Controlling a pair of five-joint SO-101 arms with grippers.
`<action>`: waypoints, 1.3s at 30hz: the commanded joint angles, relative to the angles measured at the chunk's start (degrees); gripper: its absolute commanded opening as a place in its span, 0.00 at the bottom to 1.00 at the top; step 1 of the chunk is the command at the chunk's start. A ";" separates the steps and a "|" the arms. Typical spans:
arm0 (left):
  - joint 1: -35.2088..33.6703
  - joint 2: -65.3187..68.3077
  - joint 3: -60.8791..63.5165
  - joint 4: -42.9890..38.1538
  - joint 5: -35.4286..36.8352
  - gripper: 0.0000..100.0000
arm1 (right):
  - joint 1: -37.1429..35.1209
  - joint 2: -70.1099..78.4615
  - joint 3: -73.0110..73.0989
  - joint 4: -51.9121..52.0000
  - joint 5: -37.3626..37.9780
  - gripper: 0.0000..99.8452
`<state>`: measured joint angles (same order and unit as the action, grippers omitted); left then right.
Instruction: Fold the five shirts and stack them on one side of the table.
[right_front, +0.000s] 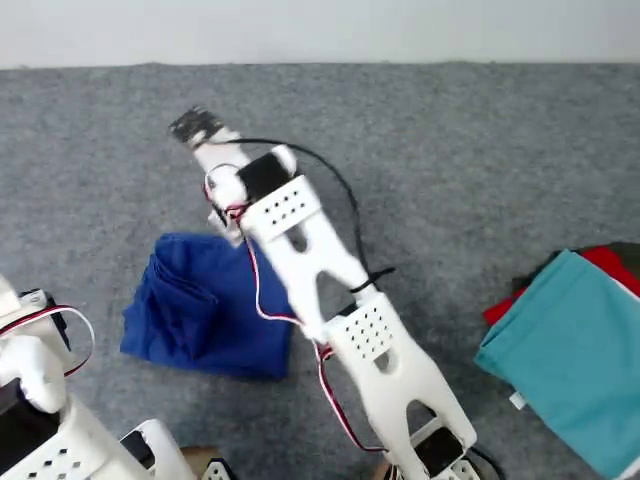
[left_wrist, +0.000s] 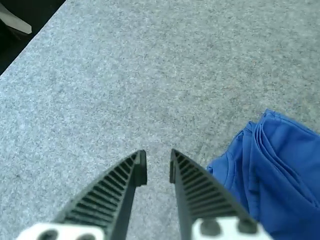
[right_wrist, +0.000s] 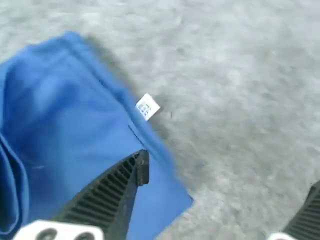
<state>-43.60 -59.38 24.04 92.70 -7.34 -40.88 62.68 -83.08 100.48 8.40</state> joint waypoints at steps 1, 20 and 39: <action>-0.26 -0.44 0.13 -0.79 0.53 0.09 | -5.05 -2.42 5.71 2.51 -0.44 0.46; -0.26 -0.44 0.22 -0.79 0.53 0.09 | -19.65 -2.33 1.14 2.33 0.18 0.46; 0.00 -0.35 4.18 -1.58 -0.44 0.09 | 6.20 -11.03 25.58 2.68 -12.04 0.46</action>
<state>-43.52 -59.38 27.91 92.18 -7.34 -33.58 60.40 -69.36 100.48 -0.92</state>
